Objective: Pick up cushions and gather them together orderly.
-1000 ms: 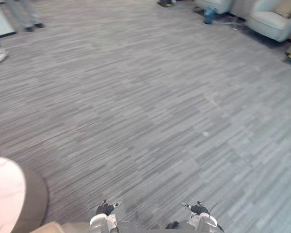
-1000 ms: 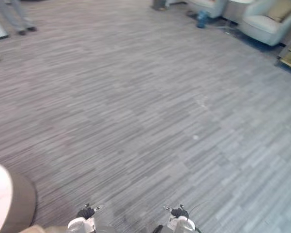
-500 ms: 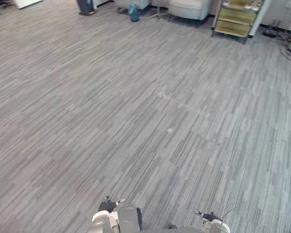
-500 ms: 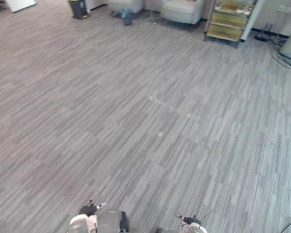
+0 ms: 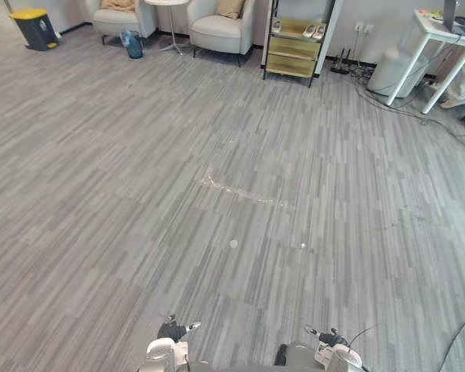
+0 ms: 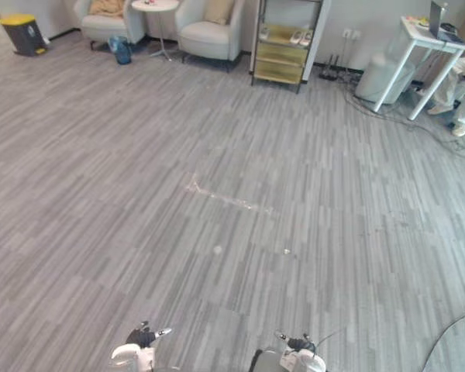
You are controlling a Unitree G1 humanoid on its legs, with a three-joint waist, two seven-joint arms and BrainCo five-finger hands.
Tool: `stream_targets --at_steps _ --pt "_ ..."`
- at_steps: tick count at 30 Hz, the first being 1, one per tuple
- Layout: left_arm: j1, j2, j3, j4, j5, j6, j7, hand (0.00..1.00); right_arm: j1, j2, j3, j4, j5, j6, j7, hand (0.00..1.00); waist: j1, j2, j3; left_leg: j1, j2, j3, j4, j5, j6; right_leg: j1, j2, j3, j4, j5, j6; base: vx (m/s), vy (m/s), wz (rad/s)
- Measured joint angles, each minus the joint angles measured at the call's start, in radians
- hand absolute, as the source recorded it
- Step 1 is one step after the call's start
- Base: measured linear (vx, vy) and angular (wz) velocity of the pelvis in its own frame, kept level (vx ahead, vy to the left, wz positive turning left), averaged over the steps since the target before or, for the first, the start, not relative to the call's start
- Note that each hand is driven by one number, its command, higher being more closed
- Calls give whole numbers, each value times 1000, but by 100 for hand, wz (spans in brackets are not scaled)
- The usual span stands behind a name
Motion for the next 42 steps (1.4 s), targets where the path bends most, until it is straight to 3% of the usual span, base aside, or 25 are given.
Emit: stream_targets --at_steps 1,2,4,6,7,8,10,13,16,19,20,21,23,26,28,30,31,32,33,34,36,37,38,40,42 --pt "4 10 -5 6 0 0 0 0 11 3 -8 10 12 -1 2 0 -1 -15 3 19 -10 -30 4 -11 -18 5 4 31 -42 86 -26 537 -375 7" --pt "4 -5 6 10 0 2 4 0 1 -20 -29 16 21 -3 2 0 -7 21 7 46 22 -69 25 -25 -38 14 38 34 12 83 -55 451 -326 -9" --pt "17 -26 22 6 0 -3 1 0 -3 -32 -44 25 20 -2 3 0 0 60 -8 -20 60 -132 204 -22 -43 30 70 29 32 5 -66 398 -278 -11" --pt "19 -51 87 2 -1 -2 1 0 10 -32 -37 12 22 -3 -2 0 -3 85 -4 -179 107 -169 552 74 -131 86 101 6 14 -42 -80 457 -299 10" --pt "19 -69 109 -18 -8 -2 1 0 14 -36 -22 -1 23 1 -6 0 6 91 9 -277 148 -155 754 103 -135 155 133 8 -26 -65 -98 568 -271 11" --pt "18 -68 111 -35 -10 -6 0 0 18 -33 -17 -3 22 3 -8 0 10 88 19 -339 156 -123 843 58 -122 219 144 8 -59 -79 -112 483 -171 5" --pt "22 -60 91 -55 -11 -12 0 0 4 -31 -19 23 30 6 -9 0 20 67 26 -415 135 -21 797 -9 -80 325 139 13 -128 -81 -105 434 -145 -13" --pt "21 -66 83 -77 -23 -15 -1 0 -16 -34 -20 20 29 6 -10 0 43 66 24 -498 58 47 434 -6 -56 413 130 53 -209 -103 -74 427 -53 -41" --pt "21 -66 81 -87 -27 -17 -3 0 -13 -32 -18 24 28 7 -14 0 75 46 9 -510 -14 27 157 219 -51 483 110 104 -268 -132 -27 608 91 -46" --pt "8 -40 98 -77 -32 -12 -12 0 -19 3 -20 19 27 7 -11 0 70 7 -3 -515 -14 66 329 150 86 533 65 170 -257 -73 42 677 115 -33" --pt "7 -38 97 -80 -33 -17 -14 0 -3 11 -18 22 26 7 -10 0 88 1 -12 -522 -14 83 377 111 66 518 61 198 -136 -82 66 457 151 -57" --pt "17 -49 75 -72 -33 -11 -16 0 18 -2 -14 17 22 5 -5 0 91 29 -34 -455 -11 74 269 101 62 448 64 196 92 -93 96 402 175 -50" --pt "18 -16 49 -56 -31 -9 -20 0 26 16 5 17 19 7 3 0 65 -12 -20 -310 -77 58 196 35 47 286 -25 200 527 -84 115 456 113 3" --pt "14 -12 51 -31 -32 8 -13 0 47 2 6 -16 18 6 5 0 46 2 -11 -145 -78 47 113 0 38 155 -68 71 612 -160 47 496 52 25" --pt "6 -12 50 -13 -38 9 -13 0 48 -5 0 -14 18 4 6 0 31 12 -5 -44 -58 0 40 0 38 69 -27 -18 380 -177 12 615 -20 54" --pt "5 -10 49 -11 -38 9 -12 0 41 -5 -3 -14 20 0 7 0 11 9 -3 -26 -50 -40 34 -1 39 44 20 15 207 -132 9 563 -133 81" --pt "11 -6 49 1 -38 8 -12 0 37 -5 -13 -11 20 -1 6 0 -1 1 -1 -5 -57 -93 34 -8 28 48 60 78 -6 -11 9 567 -226 98" --pt "13 -1 50 3 -37 8 -13 0 49 -3 -24 -6 20 -1 5 0 -1 -10 1 20 -65 -124 37 -18 12 51 66 99 -57 59 1 582 -258 122" --pt "20 -13 59 11 -36 9 -12 0 55 -1 -49 -4 29 0 7 0 -8 -11 5 63 -66 -179 48 -47 -10 55 73 119 -12 100 -67 567 -271 73" --pt "24 -27 66 7 -35 12 -11 0 56 -15 -52 -9 26 -1 6 0 -9 19 0 68 -46 -191 61 -51 -12 54 80 97 21 83 -72 553 -262 73" --pt "38 -69 101 -28 -30 7 -14 0 46 -27 -46 -17 23 -1 6 0 1 57 -24 -59 -10 -206 345 -38 -35 74 93 60 46 -22 -74 536 -248 38" --pt "36 -81 132 -41 -31 9 -14 0 44 -22 -21 -25 25 -5 5 0 4 78 -19 -189 28 -186 598 36 -110 112 117 64 20 -46 -88 539 -230 16" --pt "40 -91 143 -49 -31 8 -14 0 37 -28 -8 -37 28 0 2 0 15 88 -10 -276 78 -151 775 104 -110 164 144 63 -10 -66 -107 548 -203 6" --pt "37 -77 135 -70 -32 7 -15 0 34 -16 3 -36 29 7 -3 0 24 72 6 -352 115 -90 892 38 -84 269 154 63 -56 -88 -116 548 -145 -11" --pt "32 -57 105 -90 -31 0 -17 0 23 6 -1 -26 33 6 -6 0 37 31 11 -440 98 17 744 -35 -55 400 140 64 -158 -89 -111 529 -154 -20"
